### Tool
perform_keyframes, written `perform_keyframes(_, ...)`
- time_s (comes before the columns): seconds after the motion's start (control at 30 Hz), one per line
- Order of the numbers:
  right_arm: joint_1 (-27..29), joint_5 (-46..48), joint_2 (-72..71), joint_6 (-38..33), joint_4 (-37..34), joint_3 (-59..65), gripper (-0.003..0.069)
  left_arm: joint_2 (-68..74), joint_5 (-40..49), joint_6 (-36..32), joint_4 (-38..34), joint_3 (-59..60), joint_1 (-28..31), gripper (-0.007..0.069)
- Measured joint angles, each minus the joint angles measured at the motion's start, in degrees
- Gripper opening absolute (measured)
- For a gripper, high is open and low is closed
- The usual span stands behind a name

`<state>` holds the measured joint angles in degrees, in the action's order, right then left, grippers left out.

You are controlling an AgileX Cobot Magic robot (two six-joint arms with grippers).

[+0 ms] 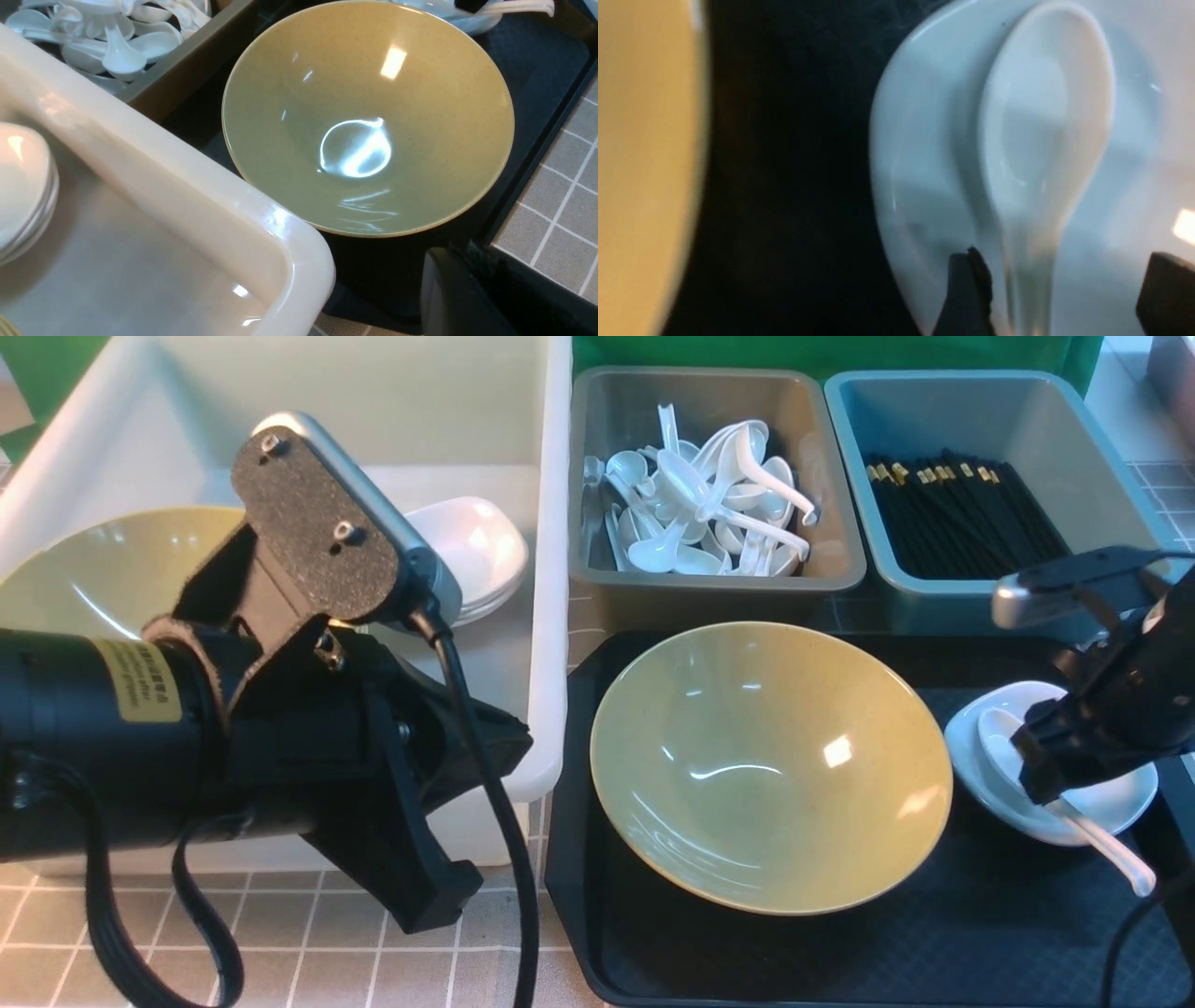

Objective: On grey table put chopsticks spoon bowls plates into blue grey white boxes.
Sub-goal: 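Reach down and grasp the white spoon resting in the bowl with the right gripper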

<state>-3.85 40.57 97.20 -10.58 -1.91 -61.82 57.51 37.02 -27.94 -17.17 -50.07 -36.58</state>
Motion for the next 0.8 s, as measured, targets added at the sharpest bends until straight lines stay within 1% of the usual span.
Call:
perform_keyframes(0.2, 0.0, -2.4, 4.2, -1.1, -2.4, -0.1, 0.0449, 0.0, 0.0, 0.0, 0.0, 0.1, 0.0, -0.0011)
perform_keyframes(0.3, 0.0, -2.8, 4.7, -1.2, -2.7, -0.1, 0.0419, 0.0, -0.4, 0.0, 0.0, 0.1, 0.0, -0.0011)
perform_keyframes(0.33, 0.0, -2.8, 4.7, -1.2, -2.7, -0.2, 0.0399, 0.0, -0.5, 0.0, 0.0, 0.1, 0.0, -0.0011)
perform_keyframes(0.47, 0.0, -2.4, 4.7, -1.2, -2.8, -1.1, 0.0251, 0.0, -1.1, 0.0, -0.2, 0.1, 0.0, -0.0011)
perform_keyframes(0.53, 0.0, -1.9, 4.7, -1.2, -2.8, -1.7, 0.0197, 0.0, -1.2, 0.0, -0.2, 0.1, 0.0, -0.0011)
perform_keyframes(0.67, 0.0, 1.3, 4.6, -1.4, -2.8, -3.9, 0.0188, 0.0, -1.2, -0.2, 0.4, 0.1, 0.0, -0.0011)
perform_keyframes(0.8, 0.0, 4.8, 2.2, -2.1, -2.8, -6.4, 0.0188, -1.2, 0.2, 1.4, 3.6, 0.1, 0.0, -0.0011)
